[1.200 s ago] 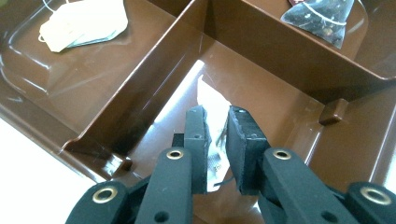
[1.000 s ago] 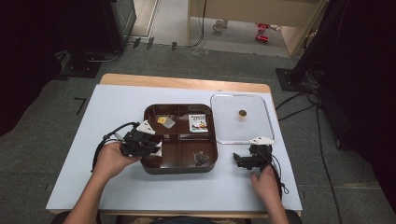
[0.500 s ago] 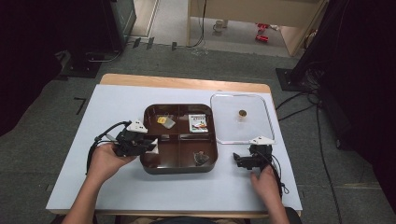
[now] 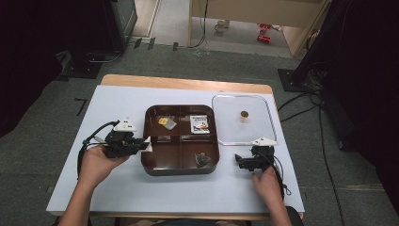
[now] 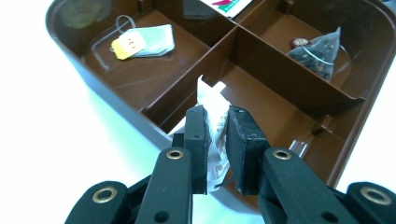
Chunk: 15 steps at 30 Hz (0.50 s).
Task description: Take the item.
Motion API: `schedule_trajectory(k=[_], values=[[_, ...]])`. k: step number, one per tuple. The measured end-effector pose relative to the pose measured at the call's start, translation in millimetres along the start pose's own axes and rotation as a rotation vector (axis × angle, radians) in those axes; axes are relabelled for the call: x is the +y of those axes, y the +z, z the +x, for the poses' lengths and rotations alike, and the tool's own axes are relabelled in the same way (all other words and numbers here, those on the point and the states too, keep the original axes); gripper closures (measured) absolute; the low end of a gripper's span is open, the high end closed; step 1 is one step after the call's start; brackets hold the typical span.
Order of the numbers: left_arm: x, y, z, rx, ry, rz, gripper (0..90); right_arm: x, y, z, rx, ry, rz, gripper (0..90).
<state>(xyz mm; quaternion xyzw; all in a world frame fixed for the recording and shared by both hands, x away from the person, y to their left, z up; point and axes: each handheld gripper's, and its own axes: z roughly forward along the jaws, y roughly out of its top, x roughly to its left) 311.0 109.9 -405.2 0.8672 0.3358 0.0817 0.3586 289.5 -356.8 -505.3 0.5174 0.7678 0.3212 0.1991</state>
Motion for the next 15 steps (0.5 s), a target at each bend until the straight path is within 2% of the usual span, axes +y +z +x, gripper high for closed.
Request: schedule_trajectory(k=[15], values=[[-11.0, -13.9, 15.4, 0.038, -0.055, -0.010, 79.2, 0.0, 0.0, -0.1, 0.000, 0.000, 0.000, 0.0]])
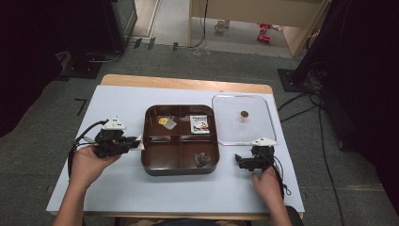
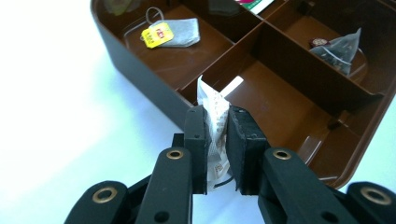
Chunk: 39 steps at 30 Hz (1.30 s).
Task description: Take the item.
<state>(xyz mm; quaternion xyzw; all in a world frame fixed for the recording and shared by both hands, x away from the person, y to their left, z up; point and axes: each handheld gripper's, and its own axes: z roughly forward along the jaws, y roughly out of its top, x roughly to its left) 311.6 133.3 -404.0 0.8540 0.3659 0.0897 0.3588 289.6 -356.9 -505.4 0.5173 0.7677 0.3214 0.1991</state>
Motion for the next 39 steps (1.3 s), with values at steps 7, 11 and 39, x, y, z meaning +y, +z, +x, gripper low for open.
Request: schedule_trajectory(k=[7, 11, 39], values=[[-7.0, -2.4, 11.7, 0.027, -0.032, 0.008, 79.3, 0.0, 0.0, 0.0, 0.000, 0.000, 0.000, 0.0], [-10.8, 1.4, 19.0, 0.038, -0.047, 0.024, 79.3, 0.0, 0.0, 0.0, 0.000, 0.000, 0.000, 0.0], [-19.9, 40.7, 64.2, 0.091, -0.122, 0.115, 79.1, -0.5, -0.3, 1.1, -0.007, -0.004, -0.006, 0.0]])
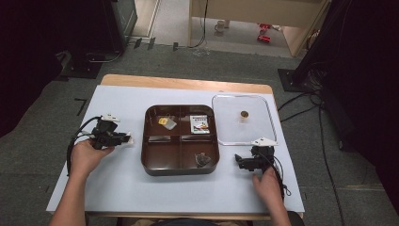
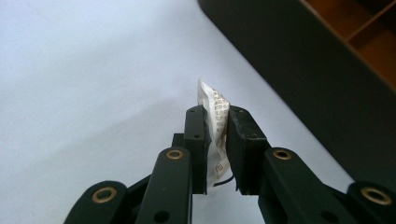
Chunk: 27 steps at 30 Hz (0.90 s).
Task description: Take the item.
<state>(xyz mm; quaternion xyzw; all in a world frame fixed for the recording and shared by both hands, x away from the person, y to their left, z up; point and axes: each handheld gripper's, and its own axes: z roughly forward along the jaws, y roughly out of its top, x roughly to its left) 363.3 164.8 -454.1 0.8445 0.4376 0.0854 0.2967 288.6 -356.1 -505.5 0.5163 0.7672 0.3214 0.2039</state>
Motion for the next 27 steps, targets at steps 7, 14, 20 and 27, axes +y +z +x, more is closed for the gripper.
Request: schedule_trajectory(k=[7, 14, 20, 27], values=[[-1.0, 5.0, 2.1, 0.005, 0.000, 0.021, 78.8, -0.1, -0.2, 0.5, -0.004, -0.004, -0.002, 0.0], [-1.2, 5.6, 2.7, 0.000, -0.011, 0.021, 77.5, -0.1, -0.2, 0.6, -0.005, -0.005, -0.003, 0.0], [-1.7, 6.6, 3.1, -0.003, -0.018, 0.026, 68.9, -0.1, -0.3, 0.7, -0.005, -0.004, -0.002, 0.0], [-2.6, 2.6, 2.2, 0.016, -0.020, -0.002, 59.0, -0.2, -0.4, 0.8, -0.006, -0.005, -0.002, 0.0]])
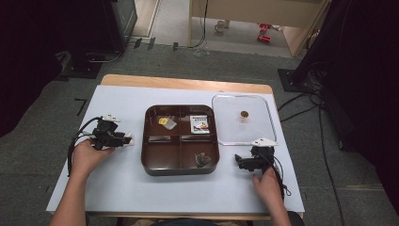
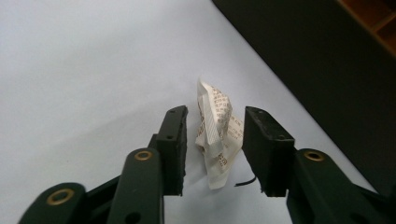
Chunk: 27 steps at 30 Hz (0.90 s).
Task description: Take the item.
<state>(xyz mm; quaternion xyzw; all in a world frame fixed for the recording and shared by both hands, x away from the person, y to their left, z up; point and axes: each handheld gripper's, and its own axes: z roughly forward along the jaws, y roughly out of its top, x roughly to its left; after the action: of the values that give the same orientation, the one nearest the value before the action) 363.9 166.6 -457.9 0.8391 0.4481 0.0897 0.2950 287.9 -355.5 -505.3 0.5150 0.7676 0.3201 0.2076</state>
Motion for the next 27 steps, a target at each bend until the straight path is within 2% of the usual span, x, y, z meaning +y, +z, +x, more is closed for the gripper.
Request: schedule_trajectory(k=[2, 10, 19, 27], values=[[-0.9, -2.1, 0.5, 0.008, -0.009, -0.010, 55.3, 0.1, 0.1, -0.2, 0.001, -0.001, 0.000, 0.0], [-7.8, -13.9, 0.9, 0.009, -0.026, -0.054, 50.0, 0.2, 0.4, -1.1, 0.008, 0.006, 0.004, 0.0], [-19.4, -26.1, 2.6, 0.023, -0.028, -0.073, 49.1, 0.5, 0.6, -1.6, 0.009, 0.007, 0.006, 0.0], [-31.5, -33.5, 6.7, 0.038, -0.052, -0.085, 47.5, 0.6, 0.7, -1.7, 0.010, 0.009, 0.006, 0.0]])
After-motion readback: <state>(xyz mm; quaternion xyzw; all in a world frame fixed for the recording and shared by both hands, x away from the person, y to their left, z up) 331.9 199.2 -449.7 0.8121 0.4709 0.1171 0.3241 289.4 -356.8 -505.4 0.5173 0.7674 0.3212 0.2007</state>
